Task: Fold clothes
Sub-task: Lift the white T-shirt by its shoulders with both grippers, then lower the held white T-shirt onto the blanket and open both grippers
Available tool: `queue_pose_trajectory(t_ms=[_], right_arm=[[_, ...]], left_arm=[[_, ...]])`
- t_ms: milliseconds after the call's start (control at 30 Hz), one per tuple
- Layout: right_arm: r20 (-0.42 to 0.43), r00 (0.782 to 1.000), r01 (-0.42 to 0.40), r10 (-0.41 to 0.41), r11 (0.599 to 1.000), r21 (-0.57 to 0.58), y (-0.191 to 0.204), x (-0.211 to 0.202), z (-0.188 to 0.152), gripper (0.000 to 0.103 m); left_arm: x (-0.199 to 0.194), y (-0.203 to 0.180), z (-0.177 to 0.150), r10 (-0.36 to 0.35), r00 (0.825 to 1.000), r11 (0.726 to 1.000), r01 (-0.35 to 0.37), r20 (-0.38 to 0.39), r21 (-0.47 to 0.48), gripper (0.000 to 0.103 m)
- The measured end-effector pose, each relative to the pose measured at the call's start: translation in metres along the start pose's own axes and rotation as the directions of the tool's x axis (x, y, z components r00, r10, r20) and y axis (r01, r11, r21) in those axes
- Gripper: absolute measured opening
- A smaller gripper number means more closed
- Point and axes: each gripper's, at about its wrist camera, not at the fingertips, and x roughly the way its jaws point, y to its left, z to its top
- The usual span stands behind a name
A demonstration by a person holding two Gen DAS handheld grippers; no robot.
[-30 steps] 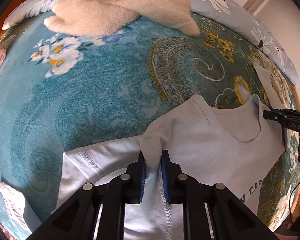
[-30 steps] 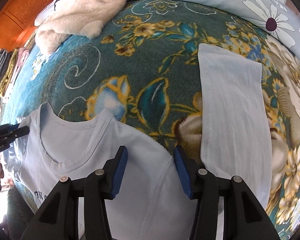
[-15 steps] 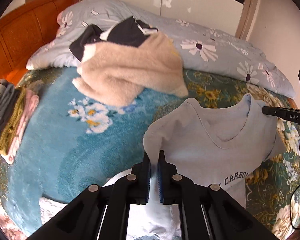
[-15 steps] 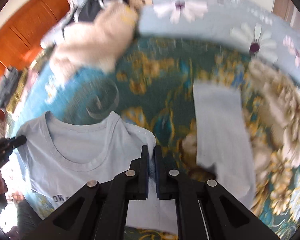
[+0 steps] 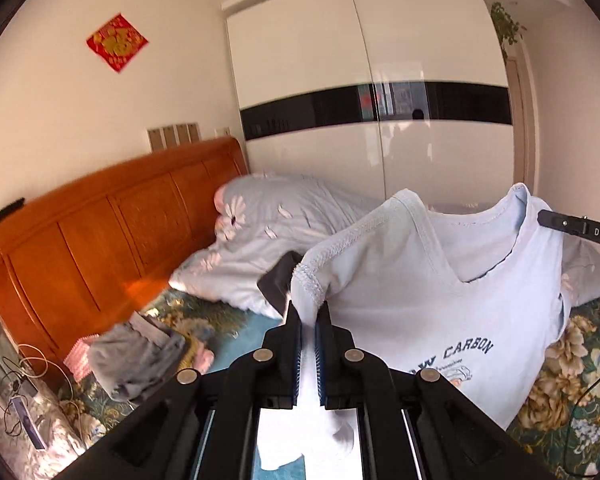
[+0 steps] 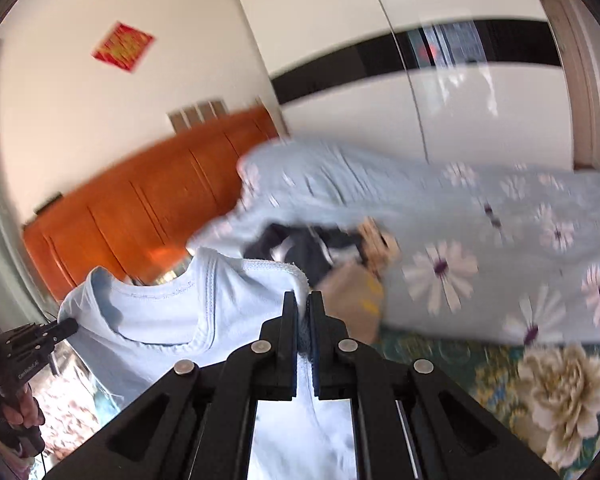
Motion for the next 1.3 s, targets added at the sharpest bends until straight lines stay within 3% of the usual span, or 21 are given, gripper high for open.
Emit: queue_pose_trajectory(t_ms=[133, 300, 500, 600, 767, 900, 967, 1033, 1100, 1200, 1233, 1300], right_arm=[[0.138, 0.988, -0.063, 0.070, 0.997, -0.053, 0.034, -0.049, 0.039, 0.005], [0.247, 0.961, -0.102, 0.127, 0.989, -0.111, 0.057, -0.112, 0.047, 0.005], [0.271, 0.944, -0.154, 0.189, 0.977, -0.146, 0.065, -0.168, 0.032, 0.005], [0.253, 0.944, -0.163, 0.210, 0.967, -0.194, 0.072, -0.188, 0.029, 0.005], [0.204, 0.957, -0.156, 0.206, 0.959, -0.236, 0.079, -0.177, 0.031, 0.005], [0.082, 0.982, -0.152, 0.172, 0.966, -0.212, 0.073, -0.115, 0.019, 0.005], [-0.018, 0.989, -0.149, 0.148, 0.974, -0.172, 0.062, -0.068, 0.001, 0.005], [-0.131, 0.984, -0.139, 0.123, 0.984, -0.113, 0.047, -0.013, -0.028, 0.005], [-0.239, 0.965, -0.124, 0.112, 0.992, -0.037, 0.029, 0.041, -0.065, 0.005], [-0.348, 0.929, -0.094, 0.125, 0.990, 0.103, -0.003, 0.110, -0.129, 0.005], [-0.377, 0.918, -0.075, 0.124, 0.987, 0.142, -0.012, 0.130, -0.148, 0.005], [-0.434, 0.894, -0.029, 0.115, 0.979, 0.200, -0.030, 0.164, -0.181, 0.005]], left_arm=[[-0.061, 0.008, 0.019, 0.008, 0.994, 1.000, -0.005, 0.113, -0.027, 0.007], [-0.119, -0.001, 0.016, 0.013, 0.984, 1.000, -0.015, 0.176, 0.008, 0.007], [-0.175, -0.007, 0.004, -0.016, 0.983, 0.998, 0.003, 0.182, 0.068, 0.007], [-0.184, -0.005, 0.008, -0.018, 0.987, 0.996, 0.004, 0.160, 0.086, 0.007], [-0.147, 0.000, -0.003, -0.010, 0.997, 0.998, 0.005, 0.070, 0.062, 0.007], [-0.066, 0.006, -0.047, -0.007, 0.993, 1.000, 0.009, -0.117, 0.020, 0.007], [-0.017, 0.011, -0.084, -0.016, 0.975, 1.000, 0.012, -0.223, -0.019, 0.007], [0.032, 0.013, -0.126, -0.038, 0.943, 0.997, 0.013, -0.330, -0.076, 0.007], [0.080, 0.016, -0.169, -0.065, 0.900, 0.991, 0.008, -0.432, -0.132, 0.007], [0.128, 0.018, -0.232, -0.135, 0.818, 0.959, -0.033, -0.559, -0.280, 0.007], [0.141, 0.020, -0.246, -0.147, 0.799, 0.951, -0.048, -0.584, -0.305, 0.007], [0.159, 0.020, -0.262, -0.141, 0.777, 0.950, -0.069, -0.614, -0.306, 0.007]])
